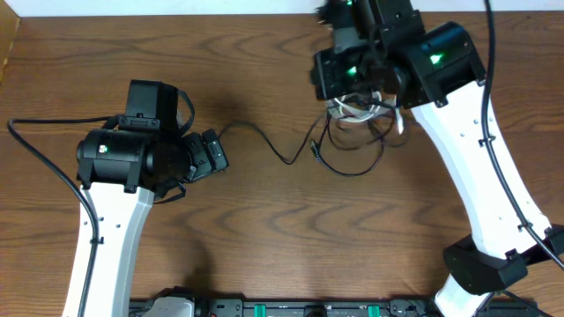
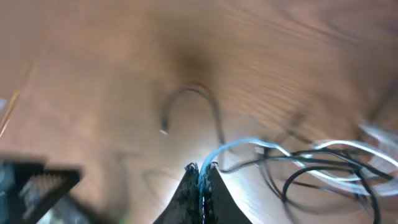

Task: Untangle cables

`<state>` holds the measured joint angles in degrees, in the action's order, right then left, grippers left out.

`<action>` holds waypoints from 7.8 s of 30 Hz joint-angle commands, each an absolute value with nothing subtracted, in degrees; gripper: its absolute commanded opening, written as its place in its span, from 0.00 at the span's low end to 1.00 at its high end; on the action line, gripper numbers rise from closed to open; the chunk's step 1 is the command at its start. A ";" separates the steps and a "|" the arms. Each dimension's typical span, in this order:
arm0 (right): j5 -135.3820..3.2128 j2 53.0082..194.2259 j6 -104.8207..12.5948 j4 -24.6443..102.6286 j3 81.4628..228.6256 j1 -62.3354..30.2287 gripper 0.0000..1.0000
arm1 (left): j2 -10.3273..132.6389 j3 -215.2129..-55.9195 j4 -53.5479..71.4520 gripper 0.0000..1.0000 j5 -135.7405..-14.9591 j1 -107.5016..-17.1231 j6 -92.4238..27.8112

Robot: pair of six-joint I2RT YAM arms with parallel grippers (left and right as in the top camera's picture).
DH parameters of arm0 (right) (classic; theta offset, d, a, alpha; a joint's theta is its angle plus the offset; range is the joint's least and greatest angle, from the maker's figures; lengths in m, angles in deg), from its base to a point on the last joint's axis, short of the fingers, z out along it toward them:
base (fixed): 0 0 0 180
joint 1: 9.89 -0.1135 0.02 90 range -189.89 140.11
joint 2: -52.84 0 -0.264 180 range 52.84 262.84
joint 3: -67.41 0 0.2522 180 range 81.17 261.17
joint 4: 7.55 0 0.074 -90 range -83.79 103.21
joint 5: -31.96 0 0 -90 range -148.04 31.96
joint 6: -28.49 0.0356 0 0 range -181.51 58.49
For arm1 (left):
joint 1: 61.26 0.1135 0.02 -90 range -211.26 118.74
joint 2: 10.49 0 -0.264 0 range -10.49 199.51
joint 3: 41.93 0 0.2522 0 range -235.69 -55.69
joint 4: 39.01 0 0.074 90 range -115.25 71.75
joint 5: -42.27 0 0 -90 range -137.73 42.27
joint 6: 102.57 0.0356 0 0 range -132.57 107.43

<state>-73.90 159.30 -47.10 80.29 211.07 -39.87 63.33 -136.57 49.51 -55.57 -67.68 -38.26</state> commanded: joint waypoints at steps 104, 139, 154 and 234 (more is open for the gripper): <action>-61.42 168.26 -43.34 103.28 212.63 -33.94 0.99 | 64.77 -134.12 40.92 0.98 -57.30 -67.44 -31.33; -61.42 168.26 -43.34 103.31 212.63 -33.99 0.99 | 99.68 -129.82 28.11 0.55 -77.78 -67.44 4.03; -61.42 168.26 -43.34 103.31 212.63 -33.99 0.99 | 93.93 -135.00 31.02 0.08 -79.90 -67.44 -4.34; -61.42 168.26 -43.34 103.31 212.63 -34.90 0.99 | 95.66 -128.53 24.48 0.53 -66.02 -73.82 -107.59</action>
<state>-61.83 168.70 -43.97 103.22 212.50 -34.56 94.32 -129.03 24.20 -67.55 -74.08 -106.81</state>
